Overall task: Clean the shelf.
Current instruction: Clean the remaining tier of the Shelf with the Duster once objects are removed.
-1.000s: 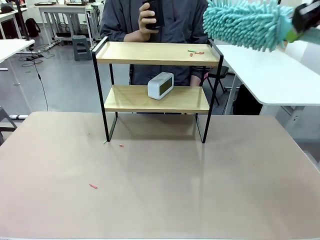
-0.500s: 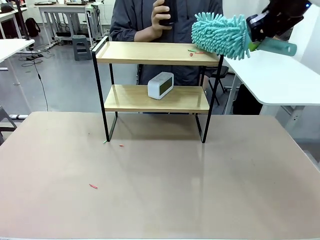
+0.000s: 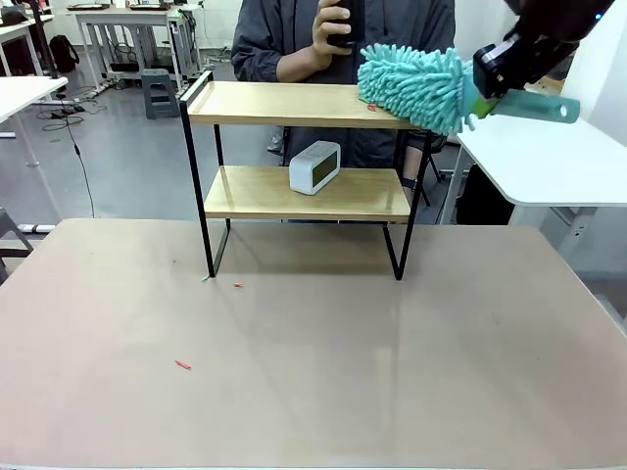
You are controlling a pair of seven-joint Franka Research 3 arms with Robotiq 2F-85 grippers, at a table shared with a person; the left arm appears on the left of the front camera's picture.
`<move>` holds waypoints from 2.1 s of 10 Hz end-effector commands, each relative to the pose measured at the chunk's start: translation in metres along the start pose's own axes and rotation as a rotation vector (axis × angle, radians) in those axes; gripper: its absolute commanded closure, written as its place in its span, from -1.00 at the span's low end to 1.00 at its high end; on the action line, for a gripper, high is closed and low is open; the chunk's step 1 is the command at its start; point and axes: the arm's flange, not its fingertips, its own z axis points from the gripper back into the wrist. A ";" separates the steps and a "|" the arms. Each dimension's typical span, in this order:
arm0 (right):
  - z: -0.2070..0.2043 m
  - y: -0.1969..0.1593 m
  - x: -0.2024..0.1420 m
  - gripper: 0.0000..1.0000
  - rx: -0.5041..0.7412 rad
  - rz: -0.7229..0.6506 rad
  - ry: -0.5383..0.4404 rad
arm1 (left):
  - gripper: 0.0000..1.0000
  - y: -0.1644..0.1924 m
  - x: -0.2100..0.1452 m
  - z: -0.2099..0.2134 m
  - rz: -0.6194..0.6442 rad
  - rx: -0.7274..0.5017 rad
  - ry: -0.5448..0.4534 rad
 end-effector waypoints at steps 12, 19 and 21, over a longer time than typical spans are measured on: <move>0.090 -0.166 -0.248 0.74 0.565 -0.120 -0.070 | -1.00 -0.002 0.001 -0.003 -0.018 -0.013 -0.010; 0.095 -0.180 -0.311 0.74 0.504 -0.289 -0.003 | -1.00 -0.002 0.001 -0.003 -0.018 -0.013 -0.010; 0.095 -0.180 -0.311 0.74 0.504 -0.289 -0.003 | -1.00 -0.002 0.001 -0.003 -0.018 -0.013 -0.010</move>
